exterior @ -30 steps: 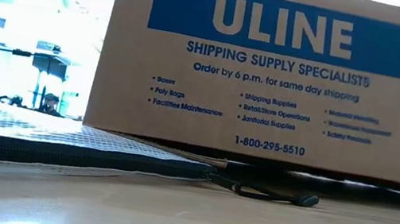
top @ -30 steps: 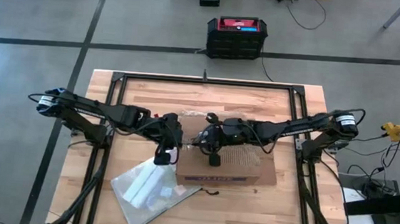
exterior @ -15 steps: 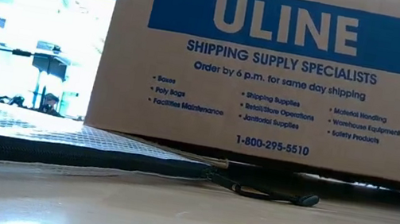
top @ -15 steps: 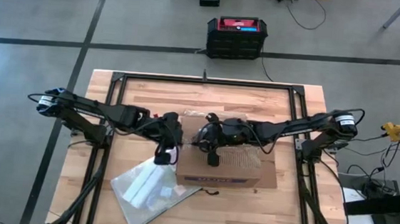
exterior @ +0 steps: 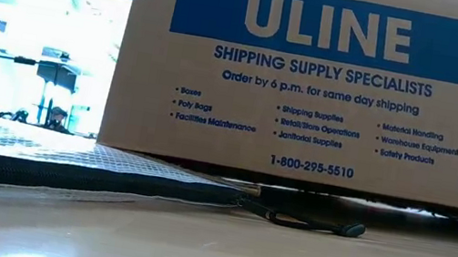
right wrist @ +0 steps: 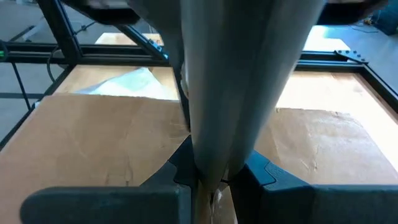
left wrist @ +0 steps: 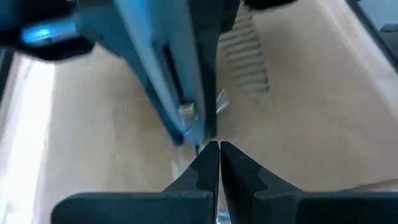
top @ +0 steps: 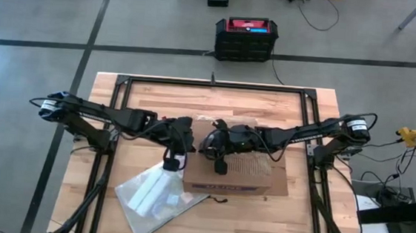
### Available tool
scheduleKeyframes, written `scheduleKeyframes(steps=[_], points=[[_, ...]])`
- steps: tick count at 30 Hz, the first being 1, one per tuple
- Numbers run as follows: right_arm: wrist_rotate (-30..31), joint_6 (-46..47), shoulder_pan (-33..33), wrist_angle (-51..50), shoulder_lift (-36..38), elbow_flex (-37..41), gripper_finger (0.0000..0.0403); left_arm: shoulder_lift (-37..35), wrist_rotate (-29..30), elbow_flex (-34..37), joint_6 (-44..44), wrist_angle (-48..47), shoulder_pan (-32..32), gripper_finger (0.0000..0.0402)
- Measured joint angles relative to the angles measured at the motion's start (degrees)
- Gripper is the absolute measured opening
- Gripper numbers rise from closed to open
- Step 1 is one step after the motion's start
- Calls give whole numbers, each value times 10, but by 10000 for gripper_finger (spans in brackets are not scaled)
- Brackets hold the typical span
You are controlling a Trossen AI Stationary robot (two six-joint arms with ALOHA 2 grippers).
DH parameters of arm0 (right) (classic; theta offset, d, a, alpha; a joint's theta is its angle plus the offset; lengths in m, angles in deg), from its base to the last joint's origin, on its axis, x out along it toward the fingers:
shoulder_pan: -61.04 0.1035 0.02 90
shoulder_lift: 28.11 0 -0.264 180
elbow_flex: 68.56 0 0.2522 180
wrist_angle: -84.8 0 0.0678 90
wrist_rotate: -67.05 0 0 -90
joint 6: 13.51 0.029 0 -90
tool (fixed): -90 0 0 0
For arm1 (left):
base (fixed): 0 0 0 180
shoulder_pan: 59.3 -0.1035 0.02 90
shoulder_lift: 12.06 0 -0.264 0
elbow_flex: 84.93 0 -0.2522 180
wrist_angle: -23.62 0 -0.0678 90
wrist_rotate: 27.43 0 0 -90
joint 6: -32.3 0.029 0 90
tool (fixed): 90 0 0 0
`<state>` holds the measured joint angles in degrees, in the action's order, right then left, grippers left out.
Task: Unpack boxes
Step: Break down cardboard box until it is fully flat
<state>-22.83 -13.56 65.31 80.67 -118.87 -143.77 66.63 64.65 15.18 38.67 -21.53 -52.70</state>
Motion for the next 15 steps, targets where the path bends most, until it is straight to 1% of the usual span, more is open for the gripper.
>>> scheduleKeyframes(steps=[8, 15], points=[[1, 1, 1, -36, 13, 0, 40, 0, -1, 38, -20, 16, -5, 0], [3, 13, 4, -61, 23, 0, 40, -1, -1, 51, -49, 17, -7, 0]])
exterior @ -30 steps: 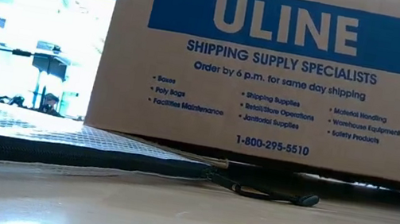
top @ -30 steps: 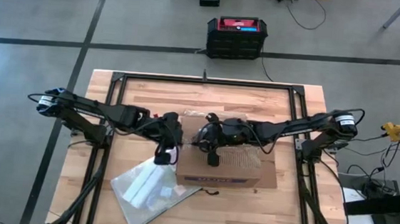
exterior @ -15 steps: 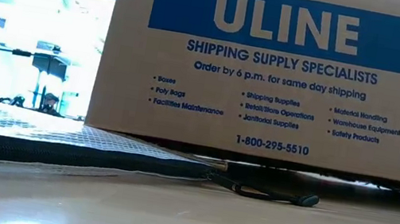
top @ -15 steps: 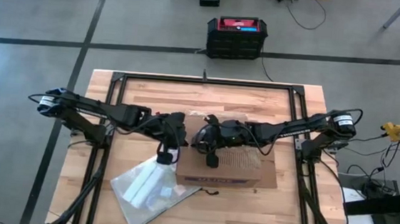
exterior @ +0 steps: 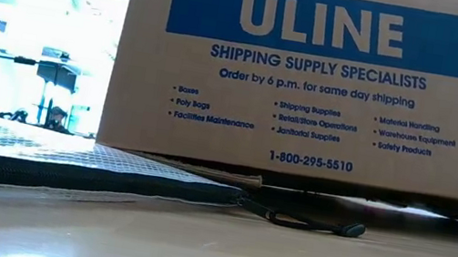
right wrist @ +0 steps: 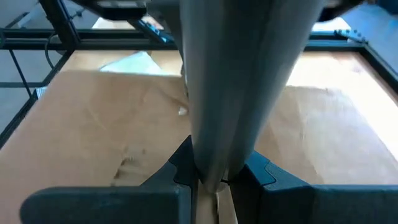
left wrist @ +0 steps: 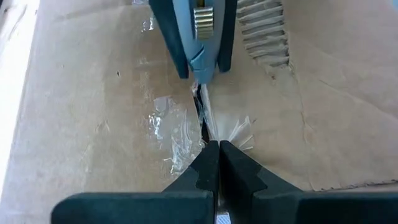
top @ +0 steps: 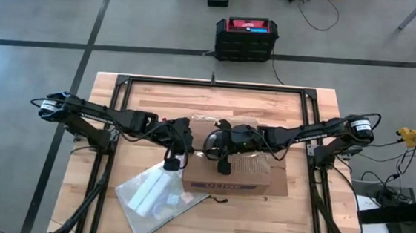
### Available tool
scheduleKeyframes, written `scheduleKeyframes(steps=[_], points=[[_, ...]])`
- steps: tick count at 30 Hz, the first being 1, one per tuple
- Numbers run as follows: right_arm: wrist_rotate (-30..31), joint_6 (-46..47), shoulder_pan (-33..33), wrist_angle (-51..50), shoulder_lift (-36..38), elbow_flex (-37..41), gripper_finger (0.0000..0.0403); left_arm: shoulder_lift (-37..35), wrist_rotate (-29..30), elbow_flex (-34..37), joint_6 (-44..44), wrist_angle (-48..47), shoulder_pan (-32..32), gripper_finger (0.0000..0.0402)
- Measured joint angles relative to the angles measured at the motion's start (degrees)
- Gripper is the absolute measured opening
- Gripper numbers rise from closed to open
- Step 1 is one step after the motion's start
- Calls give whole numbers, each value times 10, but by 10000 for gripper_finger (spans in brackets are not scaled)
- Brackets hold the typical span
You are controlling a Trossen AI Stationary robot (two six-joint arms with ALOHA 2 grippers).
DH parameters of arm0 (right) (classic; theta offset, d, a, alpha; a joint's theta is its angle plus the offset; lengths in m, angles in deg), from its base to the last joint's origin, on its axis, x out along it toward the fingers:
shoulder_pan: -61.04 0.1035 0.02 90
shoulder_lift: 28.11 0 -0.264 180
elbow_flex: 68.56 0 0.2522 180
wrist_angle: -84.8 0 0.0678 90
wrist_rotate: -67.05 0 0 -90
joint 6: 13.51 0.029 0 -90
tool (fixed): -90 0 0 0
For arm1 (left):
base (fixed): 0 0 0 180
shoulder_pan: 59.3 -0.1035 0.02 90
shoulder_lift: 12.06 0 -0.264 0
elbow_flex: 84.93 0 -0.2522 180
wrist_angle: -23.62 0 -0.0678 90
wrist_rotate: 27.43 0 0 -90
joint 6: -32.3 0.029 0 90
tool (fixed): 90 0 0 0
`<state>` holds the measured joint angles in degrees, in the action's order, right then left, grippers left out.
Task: Unpack boxes
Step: Break down cardboard box until it is fully flat
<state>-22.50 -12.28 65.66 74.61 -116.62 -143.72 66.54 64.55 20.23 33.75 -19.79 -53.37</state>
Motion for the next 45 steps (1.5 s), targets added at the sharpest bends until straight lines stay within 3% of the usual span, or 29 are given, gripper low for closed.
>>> scheduleKeyframes(steps=[7, 24, 40, 45], points=[[8, 13, 1, -28, 23, 17, 40, 0, 0, 1, -1, -3, 0, 0], [9, 68, 2, -59, 166, 129, 40, 1, 0, 2, -7, -3, 0, 0], [13, 79, 12, -190, 251, 133, 40, 1, 0, 10, -44, -2, 0, 0], [42, 83, 18, -237, 277, 134, 40, 1, 0, 15, -48, 2, 0, 0]])
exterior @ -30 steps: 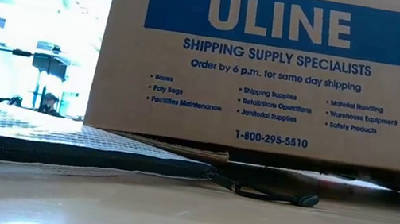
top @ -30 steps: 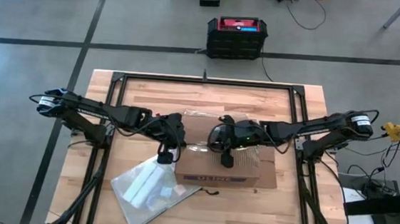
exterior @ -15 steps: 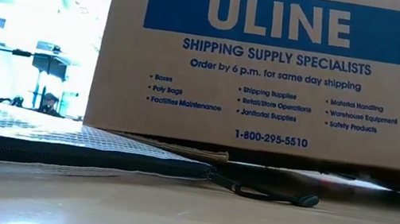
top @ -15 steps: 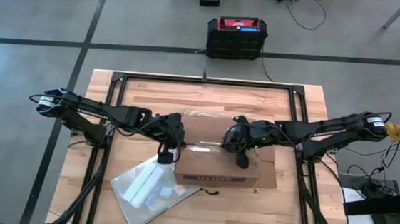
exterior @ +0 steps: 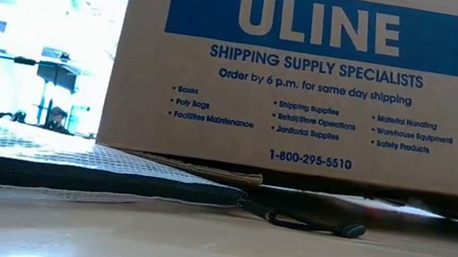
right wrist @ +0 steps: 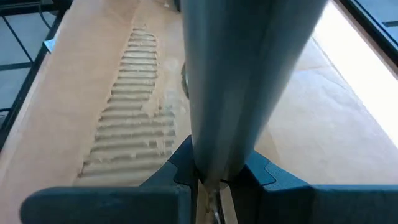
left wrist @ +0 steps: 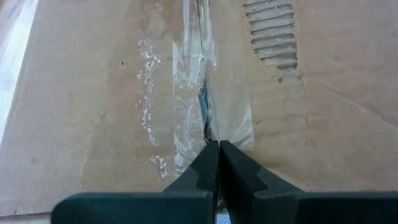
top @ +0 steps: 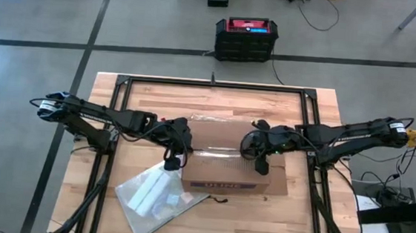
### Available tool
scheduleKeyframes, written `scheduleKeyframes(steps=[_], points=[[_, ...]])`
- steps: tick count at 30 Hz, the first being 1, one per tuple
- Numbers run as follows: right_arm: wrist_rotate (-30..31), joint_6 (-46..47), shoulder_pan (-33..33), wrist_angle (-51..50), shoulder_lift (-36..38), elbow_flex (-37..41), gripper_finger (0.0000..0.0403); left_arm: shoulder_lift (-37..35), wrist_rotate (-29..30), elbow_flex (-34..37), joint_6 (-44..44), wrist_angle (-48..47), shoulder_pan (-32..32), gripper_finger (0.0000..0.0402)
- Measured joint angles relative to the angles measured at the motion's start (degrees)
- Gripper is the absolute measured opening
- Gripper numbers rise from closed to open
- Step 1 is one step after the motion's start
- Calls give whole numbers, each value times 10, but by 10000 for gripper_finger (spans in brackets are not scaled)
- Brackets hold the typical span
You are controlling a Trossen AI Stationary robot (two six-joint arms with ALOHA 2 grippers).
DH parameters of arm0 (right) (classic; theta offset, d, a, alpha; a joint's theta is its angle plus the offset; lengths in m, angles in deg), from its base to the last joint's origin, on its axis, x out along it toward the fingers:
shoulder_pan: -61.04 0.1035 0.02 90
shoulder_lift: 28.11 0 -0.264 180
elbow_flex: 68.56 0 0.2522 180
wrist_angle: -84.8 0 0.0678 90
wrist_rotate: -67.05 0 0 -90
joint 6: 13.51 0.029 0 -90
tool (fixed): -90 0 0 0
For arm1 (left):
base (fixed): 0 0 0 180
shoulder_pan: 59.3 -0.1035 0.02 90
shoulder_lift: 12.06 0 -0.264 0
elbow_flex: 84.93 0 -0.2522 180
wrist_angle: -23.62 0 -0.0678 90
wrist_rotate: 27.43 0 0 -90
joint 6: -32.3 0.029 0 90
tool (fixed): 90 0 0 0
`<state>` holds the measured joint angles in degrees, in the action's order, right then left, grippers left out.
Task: Unpack boxes
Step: Break down cardboard box until it is fully flat
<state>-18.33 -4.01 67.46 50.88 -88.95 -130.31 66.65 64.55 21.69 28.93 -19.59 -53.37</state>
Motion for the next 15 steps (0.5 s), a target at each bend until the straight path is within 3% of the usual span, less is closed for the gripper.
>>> scheduleKeyframes(steps=[15], points=[[10, 12, 10, -87, 78, 2, 40, -1, -13, 17, 0, 23, -1, 0]])
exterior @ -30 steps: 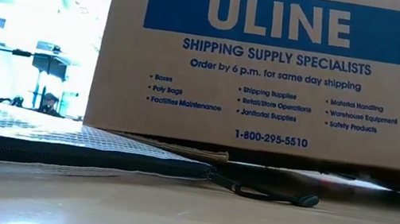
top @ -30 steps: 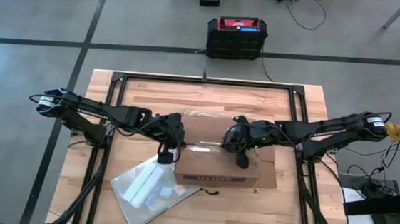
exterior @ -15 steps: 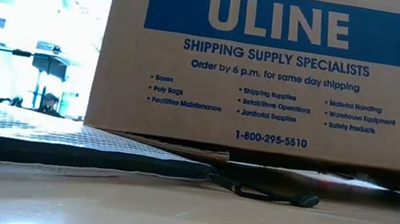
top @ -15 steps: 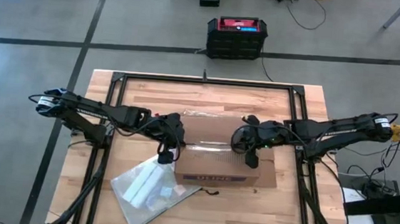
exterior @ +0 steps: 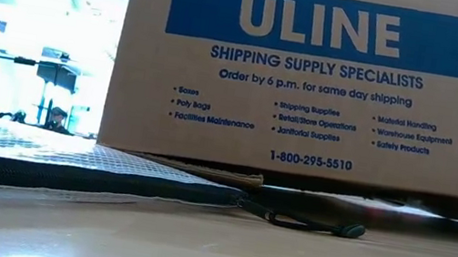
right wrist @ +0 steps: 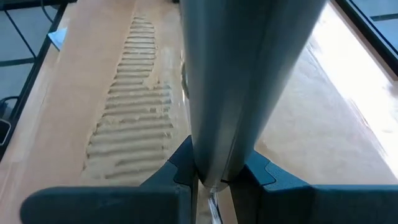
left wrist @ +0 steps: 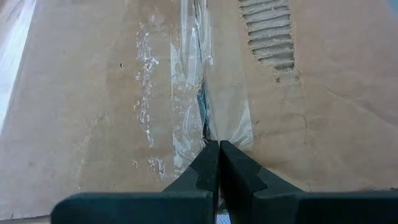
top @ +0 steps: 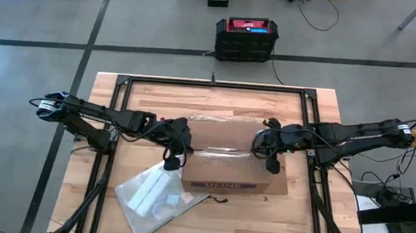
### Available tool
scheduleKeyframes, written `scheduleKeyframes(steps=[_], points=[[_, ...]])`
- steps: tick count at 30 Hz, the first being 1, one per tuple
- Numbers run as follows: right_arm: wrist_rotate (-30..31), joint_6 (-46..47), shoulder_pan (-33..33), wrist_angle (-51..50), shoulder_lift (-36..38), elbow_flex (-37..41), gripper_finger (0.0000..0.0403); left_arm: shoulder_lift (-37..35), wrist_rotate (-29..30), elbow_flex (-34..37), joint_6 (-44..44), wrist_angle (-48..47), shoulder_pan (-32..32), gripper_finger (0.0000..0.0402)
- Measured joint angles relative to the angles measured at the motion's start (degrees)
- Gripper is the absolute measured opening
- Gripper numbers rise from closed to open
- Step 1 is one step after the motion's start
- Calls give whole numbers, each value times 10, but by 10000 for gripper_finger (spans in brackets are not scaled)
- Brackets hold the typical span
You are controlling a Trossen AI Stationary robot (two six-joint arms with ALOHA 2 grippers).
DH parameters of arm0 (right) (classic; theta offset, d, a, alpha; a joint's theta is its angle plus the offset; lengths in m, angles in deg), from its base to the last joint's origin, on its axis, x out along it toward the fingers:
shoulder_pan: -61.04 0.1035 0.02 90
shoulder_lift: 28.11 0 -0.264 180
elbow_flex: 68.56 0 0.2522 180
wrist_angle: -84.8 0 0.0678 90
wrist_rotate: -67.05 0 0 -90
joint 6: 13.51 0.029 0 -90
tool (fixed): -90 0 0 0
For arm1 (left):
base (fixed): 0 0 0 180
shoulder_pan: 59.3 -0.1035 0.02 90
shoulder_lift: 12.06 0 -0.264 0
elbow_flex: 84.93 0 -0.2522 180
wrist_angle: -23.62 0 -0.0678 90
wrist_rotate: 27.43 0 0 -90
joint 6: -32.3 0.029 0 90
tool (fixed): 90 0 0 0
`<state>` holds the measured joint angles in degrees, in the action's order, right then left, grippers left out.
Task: Unpack boxes
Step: Break down cardboard box until it is fully flat
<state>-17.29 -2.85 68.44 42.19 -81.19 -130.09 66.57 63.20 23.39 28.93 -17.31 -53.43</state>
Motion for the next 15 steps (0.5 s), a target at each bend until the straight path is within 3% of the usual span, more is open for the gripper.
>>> scheduleKeyframes(steps=[15], points=[[5, 23, 3, -72, 54, 8, 40, 0, -16, 4, -19, 7, 5, 0]])
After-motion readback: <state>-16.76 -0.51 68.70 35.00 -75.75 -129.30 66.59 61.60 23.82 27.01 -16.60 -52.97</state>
